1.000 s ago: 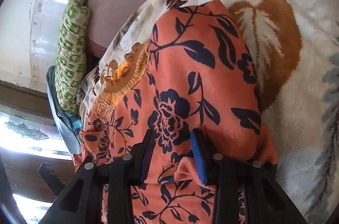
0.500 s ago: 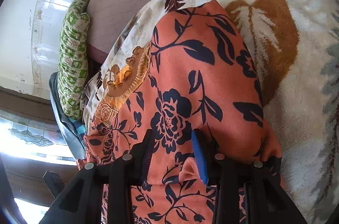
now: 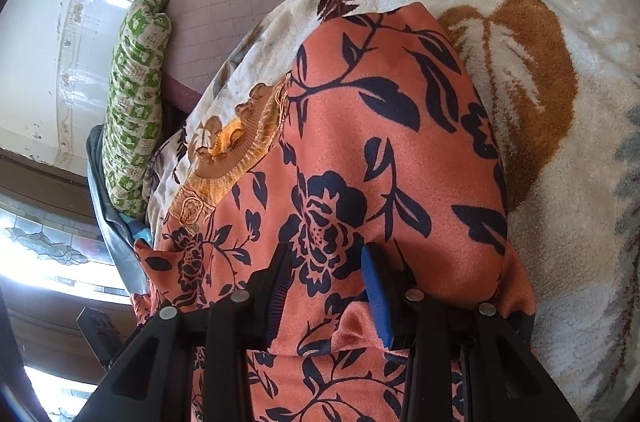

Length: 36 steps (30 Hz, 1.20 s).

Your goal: Fold small clothes

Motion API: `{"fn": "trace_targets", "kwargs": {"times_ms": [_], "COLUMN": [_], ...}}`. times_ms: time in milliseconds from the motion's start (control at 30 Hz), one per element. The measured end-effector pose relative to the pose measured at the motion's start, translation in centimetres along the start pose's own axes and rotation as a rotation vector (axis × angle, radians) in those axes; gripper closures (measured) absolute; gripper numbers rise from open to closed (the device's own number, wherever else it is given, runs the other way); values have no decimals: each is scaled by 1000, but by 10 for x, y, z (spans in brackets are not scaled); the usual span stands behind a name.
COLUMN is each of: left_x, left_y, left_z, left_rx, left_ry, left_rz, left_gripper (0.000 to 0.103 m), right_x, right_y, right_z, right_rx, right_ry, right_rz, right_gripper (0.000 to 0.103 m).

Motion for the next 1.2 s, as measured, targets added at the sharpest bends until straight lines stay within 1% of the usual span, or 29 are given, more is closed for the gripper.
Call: {"fn": "trace_targets", "kwargs": {"times_ms": [67,100,167,200,233,267,300,333,433,500,567,633,700,733,767,800,833,900,967,1200], "left_x": [4,5,8,10,9,10,12,12,2,-6,-13,-18,-25,-29,-31,-31,-29,-28,-28,-18], "left_y": [2,3,2,2,2,2,2,2,3,2,5,11,16,17,17,18,18,18,17,20], "left_z": [-8,-10,-10,-9,-5,-1,4,8,10,5,-4,-14,-16,-15,-13,-11,-9,-8,-7,-17], "left_rx": [-35,-54,-81,-89,-87,-73,-52,-33,1,-9,-57,-119,-151,-156,-152,-143,-134,-129,-124,-142], "left_ry": [-6,9,76,91,108,141,171,173,116,105,103,100,111,117,115,109,105,79,64,36], "left_rz": [-8,-2,18,22,25,26,11,-3,10,18,19,11,31,48,56,52,48,53,47,17], "left_gripper": [97,97,93,79,46,28,15,15,15,15,17,39,41,44,46,50,60,76,78,87], "right_x": [0,0,0,1,1,1,0,0,0,0,-1,-1,-2,-2,-2,-2,-3,-4,-5,-4], "right_y": [0,0,0,0,-1,-1,-1,-1,-2,-2,-1,-1,-1,-1,0,0,1,2,3,1], "right_z": [1,0,-1,-1,-1,-1,-1,-1,0,0,0,0,0,0,0,0,0,1,1,1], "right_rx": [0,-1,-2,-2,-2,-1,0,2,7,6,6,8,8,9,10,9,7,3,2,5], "right_ry": [3,5,9,10,10,9,7,5,1,2,1,0,0,0,0,1,2,4,3,8], "right_rz": [2,3,5,6,6,5,3,2,-1,-2,-3,-3,-3,-2,-1,1,3,6,6,10], "right_gripper": [63,63,63,63,63,63,63,63,63,63,63,63,63,63,63,63,63,63,63,63]}}
Point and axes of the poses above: each gripper's, at about its wrist camera, not at the fingertips, and x roughly against the way its jaws point, z to its left, y to its top, the point moved 4 cm from there along -x, roughly the way its jaws point, and after that the axes turned 15 degrees about -x, right-handed, at the moved point
